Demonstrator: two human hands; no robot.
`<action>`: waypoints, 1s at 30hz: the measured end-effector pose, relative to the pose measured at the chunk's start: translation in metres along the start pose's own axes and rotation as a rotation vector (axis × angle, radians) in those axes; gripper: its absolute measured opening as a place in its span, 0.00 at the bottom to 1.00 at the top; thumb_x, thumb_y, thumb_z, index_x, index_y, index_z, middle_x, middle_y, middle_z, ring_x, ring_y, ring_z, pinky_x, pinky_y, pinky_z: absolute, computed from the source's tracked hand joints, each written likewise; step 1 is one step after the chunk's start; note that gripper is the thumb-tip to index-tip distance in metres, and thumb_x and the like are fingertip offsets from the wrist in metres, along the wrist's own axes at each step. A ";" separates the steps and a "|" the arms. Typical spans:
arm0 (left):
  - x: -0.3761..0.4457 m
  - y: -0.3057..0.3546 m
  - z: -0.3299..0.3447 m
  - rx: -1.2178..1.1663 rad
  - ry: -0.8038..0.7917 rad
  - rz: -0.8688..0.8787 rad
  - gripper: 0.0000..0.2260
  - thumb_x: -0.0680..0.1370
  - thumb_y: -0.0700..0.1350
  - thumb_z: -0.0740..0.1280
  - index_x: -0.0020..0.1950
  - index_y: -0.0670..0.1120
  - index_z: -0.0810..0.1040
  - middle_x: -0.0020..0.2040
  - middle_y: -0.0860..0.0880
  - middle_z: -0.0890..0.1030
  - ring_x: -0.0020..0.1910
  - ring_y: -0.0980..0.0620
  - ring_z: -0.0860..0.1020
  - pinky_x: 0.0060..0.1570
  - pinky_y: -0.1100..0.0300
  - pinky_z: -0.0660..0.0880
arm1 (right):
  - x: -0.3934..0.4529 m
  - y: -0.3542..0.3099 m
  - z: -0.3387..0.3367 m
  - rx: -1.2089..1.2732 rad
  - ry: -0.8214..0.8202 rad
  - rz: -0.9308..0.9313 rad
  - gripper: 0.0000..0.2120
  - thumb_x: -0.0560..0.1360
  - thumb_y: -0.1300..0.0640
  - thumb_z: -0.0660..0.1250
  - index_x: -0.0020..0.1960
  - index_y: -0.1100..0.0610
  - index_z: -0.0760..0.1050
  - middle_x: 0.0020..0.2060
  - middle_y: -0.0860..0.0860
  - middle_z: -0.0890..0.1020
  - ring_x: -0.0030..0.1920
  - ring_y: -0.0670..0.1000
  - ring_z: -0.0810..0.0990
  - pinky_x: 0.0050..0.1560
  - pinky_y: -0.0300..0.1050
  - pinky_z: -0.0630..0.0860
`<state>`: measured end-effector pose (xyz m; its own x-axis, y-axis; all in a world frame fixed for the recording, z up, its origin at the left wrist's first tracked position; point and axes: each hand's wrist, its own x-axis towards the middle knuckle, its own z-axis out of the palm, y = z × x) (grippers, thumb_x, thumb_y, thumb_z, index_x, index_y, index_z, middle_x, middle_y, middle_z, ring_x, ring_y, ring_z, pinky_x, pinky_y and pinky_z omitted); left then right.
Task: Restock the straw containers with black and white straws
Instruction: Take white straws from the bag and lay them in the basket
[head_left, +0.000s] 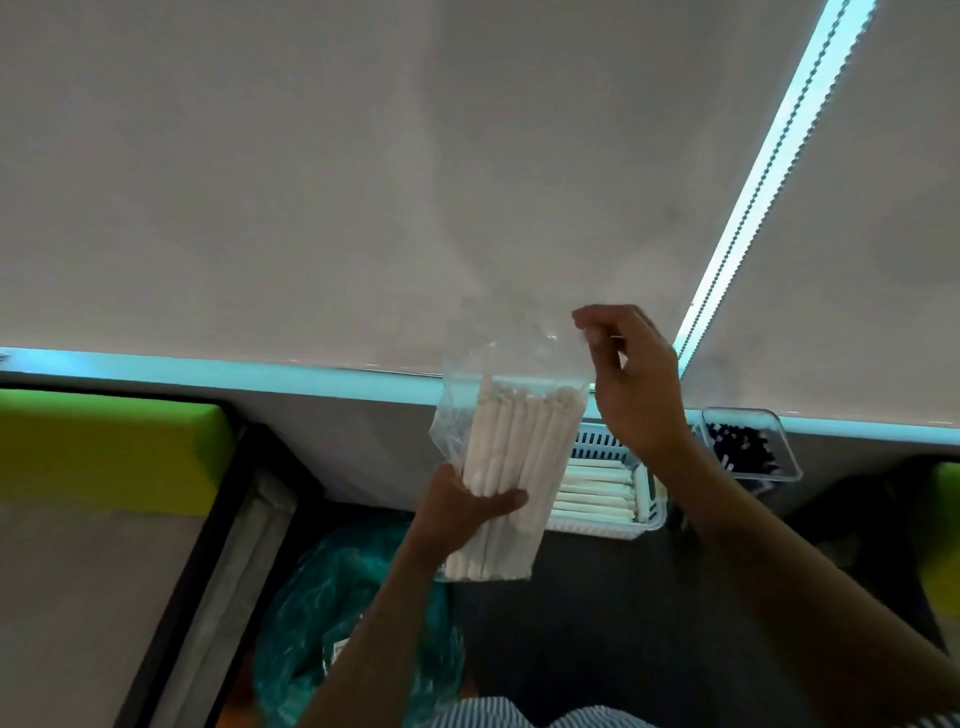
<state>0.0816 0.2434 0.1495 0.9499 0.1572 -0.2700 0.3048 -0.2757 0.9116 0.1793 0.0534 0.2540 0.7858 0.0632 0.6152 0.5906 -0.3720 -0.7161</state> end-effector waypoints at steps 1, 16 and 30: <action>-0.001 0.003 0.001 0.013 -0.008 0.020 0.22 0.68 0.48 0.81 0.57 0.47 0.77 0.49 0.56 0.81 0.47 0.61 0.80 0.38 0.71 0.78 | 0.009 -0.010 -0.003 -0.039 -0.026 -0.108 0.11 0.79 0.71 0.61 0.54 0.62 0.80 0.49 0.54 0.82 0.49 0.46 0.80 0.51 0.32 0.75; 0.010 0.022 0.006 0.145 -0.088 0.148 0.16 0.66 0.46 0.83 0.45 0.55 0.78 0.42 0.60 0.83 0.40 0.70 0.81 0.40 0.73 0.77 | 0.023 -0.009 0.009 -0.354 -1.011 -0.062 0.17 0.74 0.51 0.75 0.59 0.59 0.81 0.55 0.37 0.79 0.54 0.43 0.78 0.58 0.34 0.72; 0.020 0.021 0.016 0.198 -0.161 0.134 0.24 0.64 0.51 0.83 0.55 0.44 0.82 0.50 0.50 0.86 0.49 0.54 0.84 0.51 0.58 0.82 | 0.029 0.004 -0.007 -0.327 -0.943 -0.080 0.08 0.74 0.55 0.75 0.53 0.55 0.84 0.51 0.49 0.85 0.50 0.48 0.82 0.57 0.41 0.76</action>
<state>0.1081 0.2258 0.1589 0.9765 -0.0412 -0.2116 0.1686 -0.4659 0.8686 0.2031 0.0471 0.2717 0.6543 0.7550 0.0429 0.6797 -0.5622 -0.4710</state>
